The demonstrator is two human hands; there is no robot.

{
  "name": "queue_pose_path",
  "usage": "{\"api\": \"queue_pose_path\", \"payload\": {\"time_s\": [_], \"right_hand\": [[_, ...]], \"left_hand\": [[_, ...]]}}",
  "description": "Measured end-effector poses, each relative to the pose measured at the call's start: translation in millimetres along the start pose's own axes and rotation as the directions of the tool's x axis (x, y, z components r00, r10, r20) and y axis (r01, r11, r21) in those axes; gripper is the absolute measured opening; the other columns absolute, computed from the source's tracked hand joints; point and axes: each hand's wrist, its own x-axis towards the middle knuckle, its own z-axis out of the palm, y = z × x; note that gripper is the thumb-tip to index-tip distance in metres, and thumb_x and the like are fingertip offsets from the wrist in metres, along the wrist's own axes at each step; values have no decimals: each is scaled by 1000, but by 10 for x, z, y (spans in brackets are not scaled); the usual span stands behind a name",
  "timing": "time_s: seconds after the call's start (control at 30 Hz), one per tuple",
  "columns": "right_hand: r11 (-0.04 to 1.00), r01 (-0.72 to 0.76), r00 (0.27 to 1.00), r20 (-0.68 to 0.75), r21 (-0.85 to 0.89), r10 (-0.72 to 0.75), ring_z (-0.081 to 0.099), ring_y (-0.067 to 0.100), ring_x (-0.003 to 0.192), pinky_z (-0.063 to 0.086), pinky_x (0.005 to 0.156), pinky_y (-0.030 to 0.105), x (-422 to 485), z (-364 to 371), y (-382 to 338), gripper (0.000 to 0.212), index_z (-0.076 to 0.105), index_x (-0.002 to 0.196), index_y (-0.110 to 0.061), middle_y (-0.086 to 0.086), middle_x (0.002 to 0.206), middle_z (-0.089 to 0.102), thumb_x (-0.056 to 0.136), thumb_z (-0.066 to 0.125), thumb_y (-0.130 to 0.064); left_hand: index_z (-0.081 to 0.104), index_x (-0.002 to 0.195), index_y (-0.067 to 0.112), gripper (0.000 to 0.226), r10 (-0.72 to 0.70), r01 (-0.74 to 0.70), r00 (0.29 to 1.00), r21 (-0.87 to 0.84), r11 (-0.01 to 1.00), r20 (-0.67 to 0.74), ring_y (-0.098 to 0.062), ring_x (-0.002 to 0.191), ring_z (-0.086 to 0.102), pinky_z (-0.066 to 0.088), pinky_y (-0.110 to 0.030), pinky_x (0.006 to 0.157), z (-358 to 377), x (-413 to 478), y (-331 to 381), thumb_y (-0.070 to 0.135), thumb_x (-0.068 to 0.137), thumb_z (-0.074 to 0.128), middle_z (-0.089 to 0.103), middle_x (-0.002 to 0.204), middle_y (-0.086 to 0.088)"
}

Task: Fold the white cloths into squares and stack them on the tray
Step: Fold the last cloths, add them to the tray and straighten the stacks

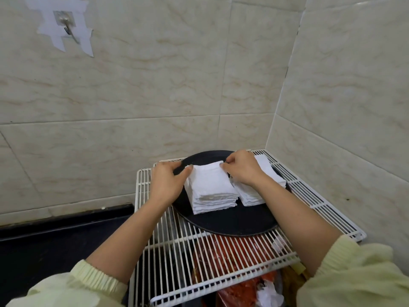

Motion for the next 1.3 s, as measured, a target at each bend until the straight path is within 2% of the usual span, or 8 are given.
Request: {"api": "queue_pose_path", "payload": {"time_s": [0.13, 0.33, 0.67, 0.83, 0.93, 1.07, 1.2, 1.3], "right_hand": [[991, -27, 999, -37, 129, 32, 65, 17, 60, 50, 67, 27, -8, 38, -2, 21, 72, 77, -3, 4, 69, 68, 88, 66, -20], [970, -59, 992, -92, 234, 82, 68, 14, 57, 48, 63, 24, -25, 50, 5, 19, 72, 71, -9, -2, 55, 63, 87, 68, -18], [960, -34, 987, -142, 276, 76, 66, 14, 56, 52, 69, 28, -40, 91, 7, 18, 74, 76, -8, 0, 56, 65, 88, 67, -19], [991, 8, 990, -140, 135, 11, 67, 25, 81, 53, 79, 35, -27, 0, 31, 19, 72, 86, -1, 14, 80, 72, 86, 67, -19], [999, 38, 993, -109, -19, -40, 65, 32, 84, 52, 75, 38, -14, -56, 42, 24, 69, 86, 7, 22, 85, 70, 84, 66, -17], [997, 57, 998, 38, -58, -55, 65, 29, 81, 52, 74, 38, -45, -59, 4, 21, 71, 83, 4, 18, 83, 71, 83, 68, -17], [986, 5, 1000, -9, 164, -4, 65, 24, 68, 55, 71, 35, -53, -316, 16, 15, 72, 84, -1, 16, 80, 72, 84, 70, -16], [939, -34, 998, -35, 342, 48, 64, 11, 65, 51, 57, 18, -34, -580, 119, 7, 73, 89, -6, 2, 75, 69, 84, 71, -11]], "left_hand": [[76, 104, 21, 24, -97, 98, 995, -101, 990, 20, -21, 75, 71, 55, -33, 69, 56, 32, 3, 34, 88, 65, 76, 80, -3], [76, 103, 19, 21, -119, 115, 993, -124, 986, -26, 1, 73, 58, 39, -9, 58, 81, 60, 35, 29, 90, 64, 75, 98, 2], [77, 97, 18, 17, -126, 114, 989, -135, 984, -82, -4, 77, 62, 39, -10, 60, 138, 117, 57, 24, 89, 64, 75, 91, 3], [69, 114, 18, 27, 61, -68, 990, -53, 996, -124, -10, 102, 57, 39, -21, 84, 93, 60, 31, 29, 90, 62, 66, 111, 4], [69, 112, 27, 27, 275, -277, 961, 99, 956, 33, -13, 124, 45, 36, -34, 100, 70, -2, 68, 40, 90, 58, 61, 123, 8], [63, 120, 35, 36, 202, -295, 936, 329, 897, 287, -14, 141, 24, 22, -53, 112, 28, -40, 49, 45, 87, 57, 49, 139, 16], [64, 116, 37, 36, 189, -280, 934, 294, 914, 303, -20, 136, 31, 30, -52, 109, -37, 17, 77, 45, 81, 57, 56, 132, 14], [70, 108, 30, 34, 243, -296, 936, 194, 935, 257, -19, 126, 46, 39, -40, 102, -25, 65, 329, 40, 80, 55, 66, 119, 10]]}}
